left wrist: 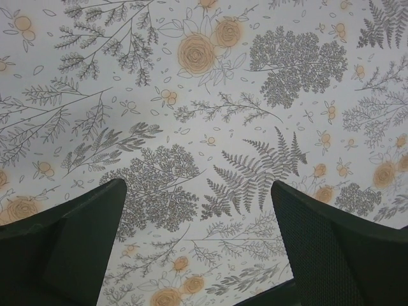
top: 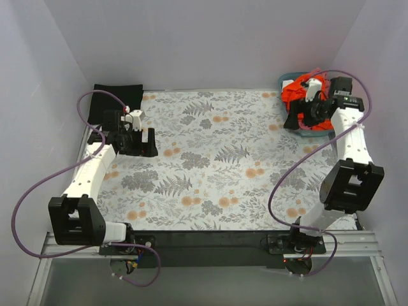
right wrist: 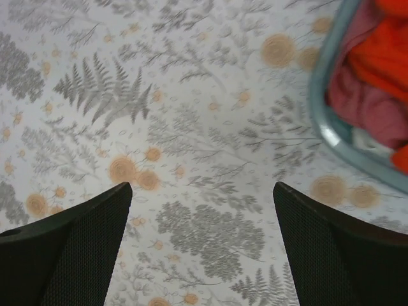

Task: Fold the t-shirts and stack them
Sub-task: Grab the tshirt from the pile

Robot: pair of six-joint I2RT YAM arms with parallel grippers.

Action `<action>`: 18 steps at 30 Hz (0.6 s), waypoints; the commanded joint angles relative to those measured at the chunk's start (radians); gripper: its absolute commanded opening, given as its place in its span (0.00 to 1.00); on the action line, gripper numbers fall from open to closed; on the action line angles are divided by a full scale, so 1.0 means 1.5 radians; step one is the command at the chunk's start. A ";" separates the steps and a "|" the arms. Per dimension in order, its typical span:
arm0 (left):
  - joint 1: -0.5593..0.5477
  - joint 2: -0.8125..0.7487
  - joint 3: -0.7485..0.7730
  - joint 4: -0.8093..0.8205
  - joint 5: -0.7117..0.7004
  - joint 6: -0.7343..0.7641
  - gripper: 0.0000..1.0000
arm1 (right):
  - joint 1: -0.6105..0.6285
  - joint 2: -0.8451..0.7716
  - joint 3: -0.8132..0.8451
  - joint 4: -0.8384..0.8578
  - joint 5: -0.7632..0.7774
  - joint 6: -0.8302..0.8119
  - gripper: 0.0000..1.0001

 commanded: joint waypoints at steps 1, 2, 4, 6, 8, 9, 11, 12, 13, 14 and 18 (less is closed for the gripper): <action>-0.004 0.009 0.047 0.002 0.037 0.011 0.98 | -0.059 0.066 0.147 0.020 0.036 0.026 0.99; -0.004 0.018 0.054 0.001 0.061 0.001 0.97 | -0.069 0.111 0.227 0.018 0.049 0.029 0.99; -0.004 0.022 0.067 0.005 0.087 -0.008 0.97 | -0.087 0.156 0.294 0.020 0.082 0.028 0.98; -0.004 0.025 0.071 0.014 0.108 -0.028 0.97 | -0.088 0.219 0.385 0.022 0.112 0.025 0.98; -0.004 0.031 0.082 0.025 0.114 -0.039 0.97 | -0.088 0.274 0.434 0.031 0.151 0.026 0.98; -0.004 0.038 0.085 0.026 0.118 -0.048 0.97 | -0.088 0.292 0.466 0.057 0.169 0.030 0.98; -0.004 0.044 0.088 0.032 0.123 -0.051 0.97 | -0.087 0.340 0.486 0.086 0.208 0.041 0.98; -0.004 0.052 0.088 0.033 0.129 -0.051 0.97 | -0.087 0.356 0.508 0.097 0.214 0.041 0.98; -0.004 0.056 0.088 0.032 0.132 -0.052 0.97 | -0.086 0.372 0.517 0.114 0.221 0.041 0.98; -0.004 0.059 0.086 0.032 0.134 -0.053 0.97 | -0.085 0.405 0.528 0.121 0.233 0.039 0.98; -0.004 0.071 0.068 0.032 0.134 -0.051 0.97 | -0.074 0.452 0.537 0.174 0.242 0.030 0.99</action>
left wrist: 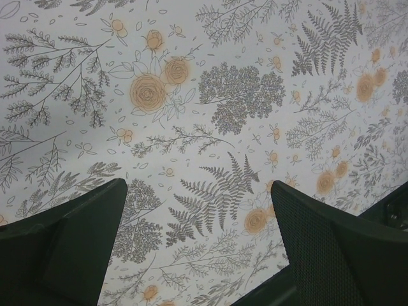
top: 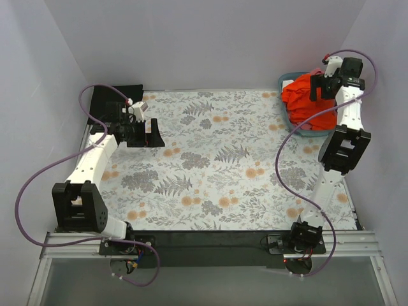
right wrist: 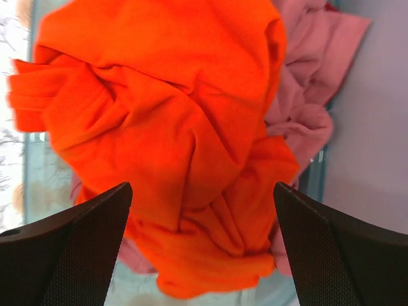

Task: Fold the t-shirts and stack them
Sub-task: Grab the tshirt from the pile

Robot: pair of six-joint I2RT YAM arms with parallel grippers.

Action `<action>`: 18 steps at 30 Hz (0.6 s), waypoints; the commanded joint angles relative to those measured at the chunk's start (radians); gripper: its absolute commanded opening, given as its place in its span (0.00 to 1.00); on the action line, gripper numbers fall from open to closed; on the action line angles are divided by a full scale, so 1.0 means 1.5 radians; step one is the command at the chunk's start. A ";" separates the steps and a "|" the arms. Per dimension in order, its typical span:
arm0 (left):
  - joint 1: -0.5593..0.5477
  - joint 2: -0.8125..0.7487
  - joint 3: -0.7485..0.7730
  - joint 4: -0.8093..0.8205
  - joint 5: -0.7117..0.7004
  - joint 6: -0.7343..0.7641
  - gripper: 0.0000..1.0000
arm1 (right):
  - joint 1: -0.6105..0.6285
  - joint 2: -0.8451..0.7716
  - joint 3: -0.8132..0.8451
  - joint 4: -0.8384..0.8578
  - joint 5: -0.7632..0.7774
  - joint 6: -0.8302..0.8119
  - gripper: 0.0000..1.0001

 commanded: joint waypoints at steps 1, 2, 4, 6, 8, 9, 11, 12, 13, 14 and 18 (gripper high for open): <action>-0.002 0.002 -0.004 0.008 0.013 -0.002 0.97 | 0.010 0.028 0.030 0.075 0.032 0.001 0.98; -0.002 0.005 -0.008 0.008 0.010 -0.002 0.97 | 0.015 0.037 0.035 0.081 0.033 0.000 0.98; -0.002 0.013 -0.014 0.008 0.008 -0.001 0.97 | 0.023 0.057 0.048 0.088 0.043 -0.007 0.98; -0.002 0.018 -0.016 0.010 0.009 -0.003 0.96 | 0.031 0.064 0.048 0.095 0.044 -0.010 0.93; -0.002 0.027 -0.019 0.012 0.011 -0.006 0.96 | 0.037 0.066 0.049 0.097 0.044 -0.009 0.73; -0.002 0.029 -0.019 0.013 0.012 -0.007 0.96 | 0.038 0.066 0.048 0.098 0.045 -0.010 0.63; -0.002 0.035 -0.020 0.015 0.016 -0.009 0.96 | 0.038 0.057 0.046 0.098 0.047 -0.004 0.49; -0.002 0.036 -0.020 0.016 0.018 -0.010 0.96 | 0.039 0.050 0.041 0.097 0.047 -0.001 0.48; -0.002 0.037 -0.018 0.017 0.019 -0.011 0.96 | 0.038 0.033 0.036 0.098 0.046 0.002 0.47; -0.002 0.037 -0.018 0.017 0.023 -0.011 0.96 | 0.039 0.022 0.022 0.098 0.043 0.003 0.41; -0.002 0.034 -0.017 0.020 0.024 -0.013 0.96 | 0.039 -0.029 0.004 0.099 0.043 0.015 0.02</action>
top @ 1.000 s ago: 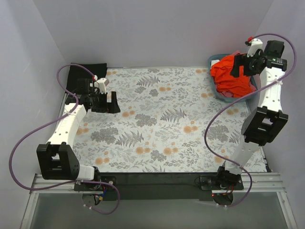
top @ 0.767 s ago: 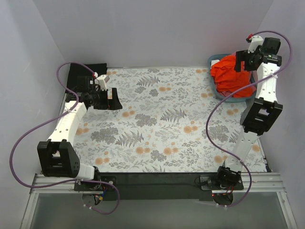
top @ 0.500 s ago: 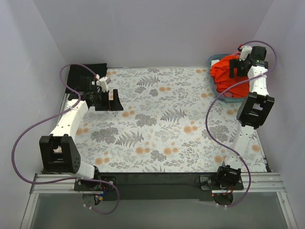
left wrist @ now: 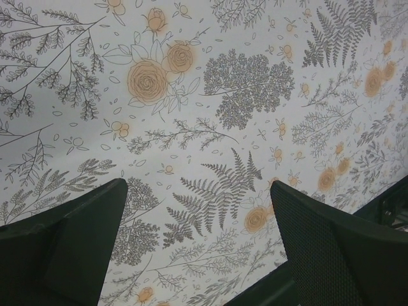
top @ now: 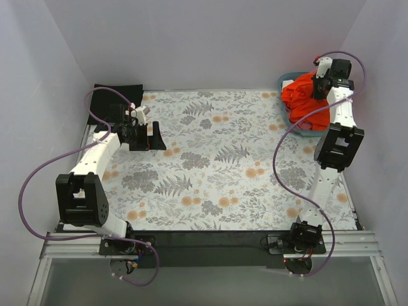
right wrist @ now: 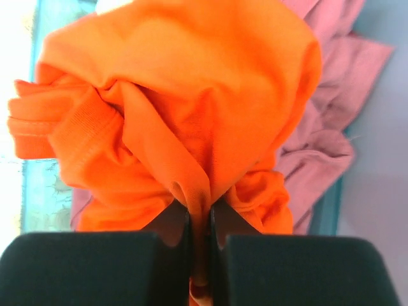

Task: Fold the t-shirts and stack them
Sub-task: Grab the tshirt from the pile, then move the tshirt to the center of the board

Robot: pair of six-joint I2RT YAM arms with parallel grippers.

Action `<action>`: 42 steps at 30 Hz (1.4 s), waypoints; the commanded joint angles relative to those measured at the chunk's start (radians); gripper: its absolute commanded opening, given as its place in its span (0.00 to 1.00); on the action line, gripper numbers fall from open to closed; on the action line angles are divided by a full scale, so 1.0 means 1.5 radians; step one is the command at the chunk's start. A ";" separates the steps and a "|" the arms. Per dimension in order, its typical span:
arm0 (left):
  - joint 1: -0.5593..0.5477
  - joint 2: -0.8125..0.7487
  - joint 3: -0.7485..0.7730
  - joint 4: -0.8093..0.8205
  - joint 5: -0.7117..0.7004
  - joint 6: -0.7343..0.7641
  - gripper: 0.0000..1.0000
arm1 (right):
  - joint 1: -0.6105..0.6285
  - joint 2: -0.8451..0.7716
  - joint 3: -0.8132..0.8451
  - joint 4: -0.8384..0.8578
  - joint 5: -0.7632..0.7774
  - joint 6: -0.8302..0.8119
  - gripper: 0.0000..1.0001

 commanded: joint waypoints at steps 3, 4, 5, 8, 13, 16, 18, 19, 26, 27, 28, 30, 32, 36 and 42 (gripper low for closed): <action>-0.002 -0.020 0.000 0.013 0.016 -0.001 0.96 | 0.004 -0.136 -0.017 0.040 -0.012 0.030 0.01; -0.002 -0.022 -0.001 0.014 0.015 -0.002 0.96 | 0.004 -0.165 -0.023 0.039 -0.020 0.034 0.01; -0.002 -0.024 -0.002 0.015 0.014 -0.003 0.96 | 0.003 -0.180 -0.028 0.039 -0.023 0.042 0.01; -0.002 -0.027 -0.006 0.014 0.028 -0.007 0.96 | 0.003 -0.249 -0.063 0.039 -0.043 0.068 0.01; -0.002 -0.034 -0.017 0.019 0.041 -0.017 0.96 | 0.004 -0.340 -0.084 0.039 -0.058 0.081 0.01; -0.002 -0.042 -0.018 0.021 0.045 -0.021 0.96 | 0.003 -0.379 -0.081 0.046 -0.070 0.082 0.01; -0.002 -0.042 -0.018 0.020 0.046 -0.023 0.96 | 0.004 -0.397 -0.077 0.056 -0.075 0.083 0.01; -0.002 -0.044 -0.016 0.020 0.047 -0.024 0.96 | 0.004 -0.412 -0.072 0.057 -0.093 0.085 0.01; 0.013 -0.056 0.014 0.009 0.061 -0.031 0.96 | 0.035 -0.513 -0.098 0.061 -0.266 0.091 0.01; 0.019 -0.056 0.022 0.002 0.084 -0.032 0.96 | 0.047 -0.548 -0.142 0.060 -0.275 0.088 0.01; 0.023 -0.056 0.031 -0.004 0.098 -0.033 0.96 | 0.078 -0.567 -0.164 0.057 -0.288 0.082 0.01; 0.077 -0.054 0.062 -0.019 0.170 -0.034 0.96 | 0.114 -0.619 -0.237 0.057 -0.298 0.064 0.01; 0.121 -0.050 0.089 -0.031 0.209 -0.040 0.96 | 0.178 -0.647 -0.282 0.059 -0.301 0.058 0.01; 0.143 -0.057 0.117 -0.059 0.253 -0.006 0.98 | 0.250 -0.670 -0.371 0.058 -0.324 0.076 0.01; 0.142 -0.104 0.069 -0.051 0.223 0.062 0.98 | 0.284 -0.634 -0.556 0.039 -0.248 0.042 0.99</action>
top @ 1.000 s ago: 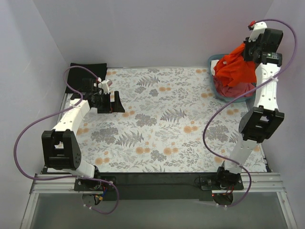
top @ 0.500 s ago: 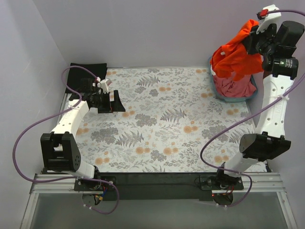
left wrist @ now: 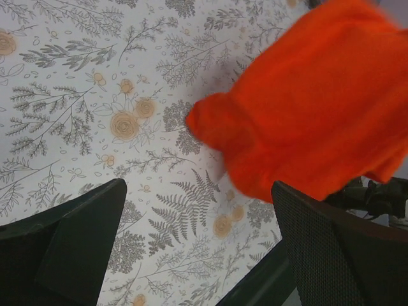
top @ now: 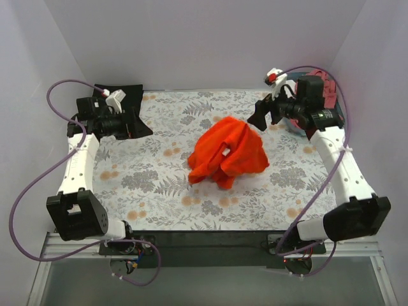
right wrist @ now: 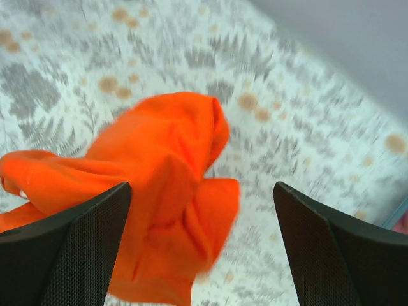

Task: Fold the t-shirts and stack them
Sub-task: Move the tshirt to the center of the board, then flatten the tshirt out

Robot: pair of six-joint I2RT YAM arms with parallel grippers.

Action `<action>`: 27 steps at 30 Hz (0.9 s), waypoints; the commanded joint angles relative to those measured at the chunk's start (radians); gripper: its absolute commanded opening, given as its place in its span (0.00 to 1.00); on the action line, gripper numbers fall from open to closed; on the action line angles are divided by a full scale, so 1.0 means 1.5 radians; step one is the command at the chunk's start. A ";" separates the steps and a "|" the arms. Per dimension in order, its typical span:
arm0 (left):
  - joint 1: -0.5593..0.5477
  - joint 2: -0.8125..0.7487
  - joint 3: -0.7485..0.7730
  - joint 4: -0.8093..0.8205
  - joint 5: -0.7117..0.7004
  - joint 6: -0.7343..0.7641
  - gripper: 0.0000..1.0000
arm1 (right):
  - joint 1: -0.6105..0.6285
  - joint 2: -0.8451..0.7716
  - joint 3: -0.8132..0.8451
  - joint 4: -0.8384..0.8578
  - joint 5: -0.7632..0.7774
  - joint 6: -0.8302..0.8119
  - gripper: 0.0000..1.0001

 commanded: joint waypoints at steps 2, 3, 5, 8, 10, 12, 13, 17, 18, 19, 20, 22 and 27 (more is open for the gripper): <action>-0.015 -0.055 -0.053 -0.022 0.011 0.102 0.98 | -0.015 0.067 -0.078 -0.039 0.049 -0.042 0.99; -0.026 -0.057 -0.065 -0.022 0.000 0.117 0.98 | -0.015 0.079 -0.093 -0.068 0.047 -0.057 0.98; -0.081 -0.061 -0.103 -0.029 -0.034 0.171 0.97 | -0.013 0.078 -0.139 -0.090 0.039 -0.089 0.97; -0.168 -0.061 -0.147 -0.053 -0.042 0.232 0.86 | -0.007 0.065 -0.185 -0.161 0.016 -0.134 0.92; -0.219 -0.062 -0.174 -0.067 -0.047 0.289 0.79 | 0.006 0.041 -0.239 -0.210 0.020 -0.169 0.88; -0.252 -0.066 -0.216 -0.080 -0.066 0.335 0.78 | 0.019 0.006 -0.302 -0.226 0.062 -0.211 0.83; -0.280 -0.076 -0.228 -0.079 -0.076 0.372 0.77 | 0.032 -0.005 -0.325 -0.229 0.079 -0.223 0.79; -0.328 -0.101 -0.297 0.002 -0.145 0.427 0.72 | 0.047 -0.032 -0.405 -0.227 0.138 -0.262 0.69; -0.332 -0.104 -0.315 0.016 -0.149 0.435 0.71 | 0.050 -0.030 -0.411 -0.226 0.143 -0.263 0.67; -0.342 -0.106 -0.322 0.035 -0.158 0.436 0.71 | 0.055 -0.026 -0.407 -0.226 0.143 -0.261 0.67; -0.349 -0.106 -0.327 0.055 -0.158 0.444 0.71 | 0.059 -0.022 -0.404 -0.224 0.142 -0.259 0.66; -0.376 -0.106 -0.343 0.070 -0.160 0.462 0.70 | 0.088 -0.006 -0.401 -0.221 0.135 -0.251 0.63; -0.421 -0.140 -0.408 0.174 -0.194 0.503 0.62 | 0.167 0.021 -0.403 -0.185 0.165 -0.234 0.57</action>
